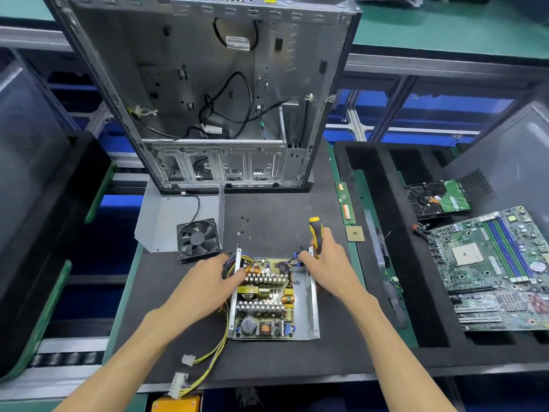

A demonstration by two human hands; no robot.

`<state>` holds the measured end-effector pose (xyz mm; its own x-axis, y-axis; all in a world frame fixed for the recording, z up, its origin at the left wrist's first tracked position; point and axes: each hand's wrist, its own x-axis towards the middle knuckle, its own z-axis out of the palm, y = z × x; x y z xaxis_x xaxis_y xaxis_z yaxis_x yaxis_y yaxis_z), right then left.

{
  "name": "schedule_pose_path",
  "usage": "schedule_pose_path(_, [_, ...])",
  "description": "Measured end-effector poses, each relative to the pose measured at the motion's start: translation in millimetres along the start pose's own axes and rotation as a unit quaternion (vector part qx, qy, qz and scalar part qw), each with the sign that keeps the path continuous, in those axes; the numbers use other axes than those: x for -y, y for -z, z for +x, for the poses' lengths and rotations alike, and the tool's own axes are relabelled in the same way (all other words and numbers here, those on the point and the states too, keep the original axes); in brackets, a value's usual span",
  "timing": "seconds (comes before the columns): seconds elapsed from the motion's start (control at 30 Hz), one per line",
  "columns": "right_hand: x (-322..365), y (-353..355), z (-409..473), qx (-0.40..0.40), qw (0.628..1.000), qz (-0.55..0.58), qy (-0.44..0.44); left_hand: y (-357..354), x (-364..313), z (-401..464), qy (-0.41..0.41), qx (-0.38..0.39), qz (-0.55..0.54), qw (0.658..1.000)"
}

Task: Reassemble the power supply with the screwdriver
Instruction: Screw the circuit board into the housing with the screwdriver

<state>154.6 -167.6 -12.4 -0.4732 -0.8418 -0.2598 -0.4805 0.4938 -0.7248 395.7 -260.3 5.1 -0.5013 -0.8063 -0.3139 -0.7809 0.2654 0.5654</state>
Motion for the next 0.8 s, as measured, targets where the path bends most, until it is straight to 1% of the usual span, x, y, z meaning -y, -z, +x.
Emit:
schedule_pose_path(0.13, [3,2,9,-0.001,1.0,0.019,0.007,-1,2,3,-0.004,-0.001,0.0,1.0])
schedule_pose_path(0.23, [1,1,14,-0.004,0.999,0.033,-0.004,-2,1,4,-0.007,0.002,0.027,1.0])
schedule_pose_path(0.5, [-8,-8,12,-0.025,0.992,0.123,-0.029,0,-1,4,-0.013,0.04,0.032,0.999])
schedule_pose_path(0.57, [-10,-10,11,-0.029,0.99,0.13,-0.036,3,-5,4,-0.005,0.044,0.071,0.997])
schedule_pose_path(0.63, [-10,-9,10,-0.029,0.99,0.136,-0.033,9,-11,3,-0.001,0.023,0.183,0.983])
schedule_pose_path(0.67, [-10,-8,9,-0.027,0.989,0.146,-0.03,12,-15,2,-0.011,-0.001,0.247,0.969])
schedule_pose_path(0.7, [-10,-8,8,-0.025,0.987,0.156,-0.027,13,-21,1,-0.028,-0.031,0.288,0.957])
schedule_pose_path(0.73, [-10,-8,7,-0.026,0.986,0.166,-0.024,15,-28,0,-0.05,-0.061,0.307,0.948])
schedule_pose_path(0.8, [-12,-10,5,-0.033,0.983,0.179,-0.016,14,-41,2,-0.106,-0.112,0.286,0.946])
